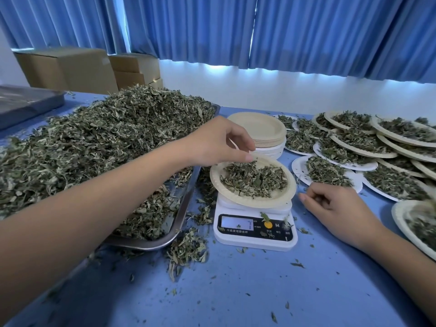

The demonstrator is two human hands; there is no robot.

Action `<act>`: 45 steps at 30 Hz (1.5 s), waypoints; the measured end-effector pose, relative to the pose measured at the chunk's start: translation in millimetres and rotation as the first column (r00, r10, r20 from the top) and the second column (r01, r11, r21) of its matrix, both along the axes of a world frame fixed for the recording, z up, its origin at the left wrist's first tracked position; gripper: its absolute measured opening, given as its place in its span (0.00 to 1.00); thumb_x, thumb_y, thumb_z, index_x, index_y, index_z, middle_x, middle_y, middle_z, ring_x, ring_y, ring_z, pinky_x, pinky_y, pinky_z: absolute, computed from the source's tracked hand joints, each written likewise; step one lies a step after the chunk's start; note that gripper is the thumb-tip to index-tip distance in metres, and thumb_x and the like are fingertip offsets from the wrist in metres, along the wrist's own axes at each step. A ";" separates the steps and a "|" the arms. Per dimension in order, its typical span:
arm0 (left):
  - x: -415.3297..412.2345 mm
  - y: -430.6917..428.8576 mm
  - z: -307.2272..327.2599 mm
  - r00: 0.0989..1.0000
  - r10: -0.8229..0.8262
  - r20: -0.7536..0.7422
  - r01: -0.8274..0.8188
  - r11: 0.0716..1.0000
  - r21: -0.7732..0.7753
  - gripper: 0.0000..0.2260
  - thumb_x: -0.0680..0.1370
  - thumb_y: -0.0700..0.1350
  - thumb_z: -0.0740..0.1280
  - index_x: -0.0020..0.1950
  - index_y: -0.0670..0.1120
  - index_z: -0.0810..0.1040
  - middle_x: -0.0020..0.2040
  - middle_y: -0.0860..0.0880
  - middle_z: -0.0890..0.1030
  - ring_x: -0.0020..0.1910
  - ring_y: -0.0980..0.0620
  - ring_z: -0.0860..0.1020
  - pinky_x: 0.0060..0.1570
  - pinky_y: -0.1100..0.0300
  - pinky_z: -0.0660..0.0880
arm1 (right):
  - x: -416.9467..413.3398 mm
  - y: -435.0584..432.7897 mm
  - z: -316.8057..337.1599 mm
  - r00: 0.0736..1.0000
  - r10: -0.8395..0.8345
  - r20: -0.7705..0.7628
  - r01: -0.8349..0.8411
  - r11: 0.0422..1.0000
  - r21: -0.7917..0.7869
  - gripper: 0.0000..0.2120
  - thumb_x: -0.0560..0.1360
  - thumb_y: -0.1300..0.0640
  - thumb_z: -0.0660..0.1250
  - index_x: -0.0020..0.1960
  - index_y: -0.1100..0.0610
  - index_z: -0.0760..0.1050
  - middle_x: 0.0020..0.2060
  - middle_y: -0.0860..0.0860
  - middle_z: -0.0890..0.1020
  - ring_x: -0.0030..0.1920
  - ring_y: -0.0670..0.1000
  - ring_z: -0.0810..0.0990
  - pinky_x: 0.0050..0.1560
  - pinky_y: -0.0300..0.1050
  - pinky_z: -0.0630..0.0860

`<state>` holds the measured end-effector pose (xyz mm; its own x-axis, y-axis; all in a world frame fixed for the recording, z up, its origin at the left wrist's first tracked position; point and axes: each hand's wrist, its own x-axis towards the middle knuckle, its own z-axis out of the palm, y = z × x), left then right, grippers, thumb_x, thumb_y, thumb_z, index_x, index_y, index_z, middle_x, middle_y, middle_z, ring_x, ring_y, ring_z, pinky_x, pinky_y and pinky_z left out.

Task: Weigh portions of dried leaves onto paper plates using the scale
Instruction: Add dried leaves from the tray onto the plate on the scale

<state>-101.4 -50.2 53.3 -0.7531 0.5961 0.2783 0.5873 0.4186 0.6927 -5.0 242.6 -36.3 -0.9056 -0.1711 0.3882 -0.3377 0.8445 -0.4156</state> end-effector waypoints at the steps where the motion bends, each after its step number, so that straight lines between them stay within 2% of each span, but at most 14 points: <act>1: 0.5 0.3 -1.4 1.000 -0.003 0.006 0.003 1.000 -0.031 0.09 0.73 0.42 0.78 0.53 0.44 0.86 0.46 0.50 0.86 0.37 0.60 0.80 0.45 0.61 0.79 | 0.1 -0.6 0.6 1.000 -0.001 0.002 0.001 1.000 -0.002 0.17 0.81 0.53 0.68 0.34 0.54 0.71 0.22 0.43 0.69 0.25 0.47 0.67 0.31 0.39 0.64; 4: 3.8 4.5 -5.5 1.000 0.004 0.007 -0.003 0.996 -0.084 0.08 0.73 0.44 0.78 0.51 0.48 0.85 0.45 0.52 0.85 0.37 0.59 0.79 0.43 0.47 0.83 | 0.5 -1.7 1.9 1.000 -0.004 0.005 0.004 1.000 0.000 0.17 0.81 0.54 0.68 0.34 0.54 0.71 0.22 0.43 0.69 0.25 0.47 0.67 0.31 0.39 0.64; 8: 4.3 9.6 -6.4 0.999 0.021 -0.025 -0.023 0.994 -0.108 0.08 0.73 0.46 0.78 0.51 0.49 0.85 0.46 0.52 0.85 0.39 0.58 0.79 0.43 0.42 0.82 | 1.8 -1.7 2.8 1.000 -0.006 0.013 0.006 1.000 -0.006 0.17 0.81 0.53 0.68 0.34 0.55 0.71 0.22 0.43 0.69 0.25 0.47 0.67 0.31 0.38 0.65; 12: 3.1 10.3 -10.4 0.999 0.051 0.010 -0.050 0.997 -0.058 0.07 0.73 0.47 0.78 0.50 0.50 0.86 0.45 0.54 0.85 0.38 0.60 0.79 0.43 0.47 0.83 | 1.5 -1.4 1.7 1.000 -0.003 0.011 0.003 1.000 -0.011 0.17 0.80 0.52 0.67 0.34 0.54 0.71 0.23 0.43 0.69 0.25 0.47 0.67 0.31 0.38 0.65; 15: -3.7 7.4 -15.0 0.966 0.212 -0.151 -0.214 0.977 0.006 0.04 0.76 0.47 0.74 0.49 0.50 0.85 0.42 0.56 0.84 0.37 0.64 0.77 0.42 0.60 0.76 | 1.1 -1.3 0.1 1.000 -0.026 0.005 0.026 0.999 -0.020 0.16 0.81 0.52 0.67 0.35 0.53 0.72 0.23 0.44 0.70 0.25 0.46 0.67 0.31 0.36 0.65; 18: -11.8 -4.4 -15.0 0.909 0.354 -0.221 -0.395 0.900 -0.184 0.06 0.77 0.48 0.70 0.52 0.49 0.83 0.42 0.57 0.80 0.42 0.58 0.78 0.43 0.59 0.74 | 0.3 -5.8 1.3 0.998 -0.056 0.026 0.060 0.971 -0.232 0.11 0.82 0.49 0.65 0.41 0.49 0.76 0.28 0.47 0.79 0.25 0.46 0.72 0.29 0.34 0.69; 20: -13.2 -10.6 -16.1 0.920 0.357 -0.159 -0.391 0.848 -0.359 0.08 0.77 0.50 0.71 0.53 0.49 0.82 0.41 0.57 0.77 0.40 0.58 0.76 0.37 0.61 0.70 | -1.4 -12.7 5.7 0.997 -0.039 0.073 0.067 0.892 -0.447 0.08 0.83 0.48 0.65 0.47 0.48 0.78 0.31 0.52 0.82 0.25 0.50 0.74 0.26 0.39 0.72; 22: -11.1 -11.8 -17.2 0.926 0.356 -0.123 -0.375 0.836 -0.402 0.08 0.77 0.49 0.72 0.54 0.49 0.82 0.40 0.57 0.76 0.38 0.60 0.74 0.34 0.62 0.67 | -3.0 -19.1 9.4 0.991 0.008 0.136 0.077 0.790 -0.608 0.06 0.83 0.48 0.66 0.52 0.50 0.78 0.33 0.55 0.83 0.24 0.53 0.74 0.23 0.40 0.70; 27: 1.0 0.7 -12.5 0.934 0.355 -0.030 -0.343 0.871 -0.352 0.07 0.75 0.45 0.75 0.52 0.47 0.83 0.36 0.55 0.77 0.34 0.57 0.74 0.33 0.63 0.68 | 3.3 -30.0 15.6 0.965 0.073 0.254 0.144 0.659 -0.738 0.08 0.81 0.56 0.69 0.59 0.54 0.77 0.29 0.54 0.82 0.24 0.53 0.76 0.21 0.41 0.68; 30: 5.7 16.1 -9.7 0.919 0.382 0.095 -0.356 0.910 -0.211 0.05 0.76 0.41 0.74 0.52 0.44 0.84 0.38 0.47 0.81 0.34 0.52 0.77 0.37 0.61 0.73 | 8.5 -28.2 26.3 0.956 0.025 0.294 0.228 0.570 -0.790 0.11 0.79 0.61 0.71 0.61 0.56 0.76 0.25 0.51 0.79 0.24 0.51 0.77 0.23 0.40 0.70; 34: 6.8 48.1 -5.1 0.889 0.383 0.251 -0.391 0.920 -0.021 0.05 0.78 0.40 0.72 0.52 0.47 0.84 0.36 0.47 0.80 0.26 0.57 0.74 0.27 0.60 0.71 | 12.4 -7.3 44.2 0.950 -0.091 0.300 0.308 0.448 -0.839 0.13 0.77 0.65 0.72 0.59 0.59 0.75 0.22 0.49 0.78 0.23 0.48 0.75 0.23 0.41 0.70; 37: 5.5 80.8 -2.6 0.859 0.331 0.390 -0.392 0.916 0.087 0.07 0.78 0.38 0.71 0.55 0.44 0.83 0.39 0.43 0.82 0.29 0.52 0.73 0.28 0.59 0.69 | 15.5 15.9 55.3 0.933 -0.190 0.305 0.359 0.463 -0.810 0.14 0.75 0.65 0.74 0.58 0.60 0.75 0.21 0.50 0.78 0.21 0.47 0.74 0.22 0.40 0.70; 40: 5.0 117.6 -2.9 0.853 0.280 0.441 -0.370 0.919 0.132 0.08 0.77 0.36 0.71 0.55 0.43 0.83 0.38 0.41 0.80 0.30 0.49 0.71 0.28 0.59 0.68 | 20.1 46.2 61.0 0.897 -0.303 0.321 0.438 0.512 -0.739 0.15 0.72 0.67 0.75 0.56 0.60 0.77 0.23 0.52 0.78 0.20 0.47 0.73 0.21 0.40 0.68; 45: 4.5 185.5 -1.9 0.870 0.206 0.447 -0.274 0.957 0.092 0.09 0.76 0.34 0.73 0.54 0.42 0.83 0.32 0.48 0.82 0.23 0.55 0.73 0.24 0.61 0.68 | 34.0 110.4 71.0 0.826 -0.443 0.349 0.561 0.584 -0.586 0.12 0.72 0.66 0.76 0.53 0.60 0.78 0.25 0.54 0.79 0.18 0.46 0.73 0.20 0.39 0.68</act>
